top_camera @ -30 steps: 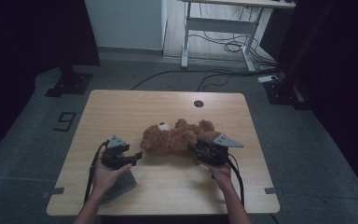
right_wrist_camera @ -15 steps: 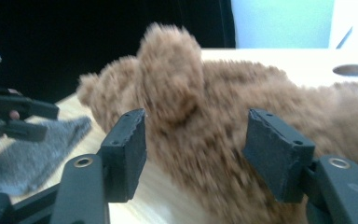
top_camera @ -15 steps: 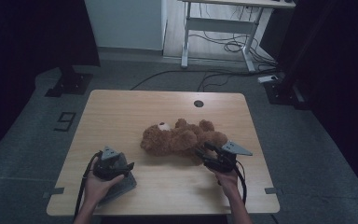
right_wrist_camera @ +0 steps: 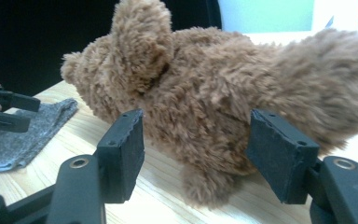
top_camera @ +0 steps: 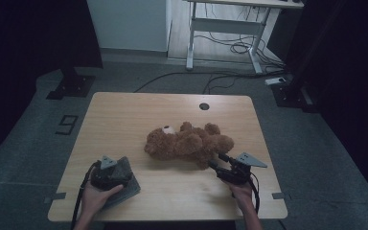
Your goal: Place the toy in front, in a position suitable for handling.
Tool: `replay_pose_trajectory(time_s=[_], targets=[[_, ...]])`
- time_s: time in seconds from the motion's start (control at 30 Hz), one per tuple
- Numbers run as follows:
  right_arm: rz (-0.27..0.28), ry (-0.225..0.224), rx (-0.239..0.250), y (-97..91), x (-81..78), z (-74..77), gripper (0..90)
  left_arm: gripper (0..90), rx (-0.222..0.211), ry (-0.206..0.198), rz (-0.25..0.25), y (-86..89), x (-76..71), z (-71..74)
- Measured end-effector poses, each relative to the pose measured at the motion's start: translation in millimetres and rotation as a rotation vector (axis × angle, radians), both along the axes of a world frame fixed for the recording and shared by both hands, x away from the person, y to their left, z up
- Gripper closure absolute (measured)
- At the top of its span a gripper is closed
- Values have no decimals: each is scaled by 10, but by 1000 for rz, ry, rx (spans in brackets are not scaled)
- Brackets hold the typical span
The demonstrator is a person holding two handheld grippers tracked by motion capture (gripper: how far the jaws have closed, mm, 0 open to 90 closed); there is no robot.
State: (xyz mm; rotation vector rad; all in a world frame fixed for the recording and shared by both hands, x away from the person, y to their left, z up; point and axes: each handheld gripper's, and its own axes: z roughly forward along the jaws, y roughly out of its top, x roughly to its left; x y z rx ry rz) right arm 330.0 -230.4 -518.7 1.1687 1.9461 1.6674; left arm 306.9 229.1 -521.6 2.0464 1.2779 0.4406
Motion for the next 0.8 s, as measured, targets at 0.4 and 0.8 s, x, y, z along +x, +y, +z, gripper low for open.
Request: replay_pose_trajectory(time_s=[0.4, 0.8], targets=[[-40, -5, 14, -144, -15, 15, 361, 188, 60, 19, 6, -43, 29, -104], [-66, -16, 35, -267, -23, 45, 357, 183, 41, 20, 8, -20, 45, -174]])
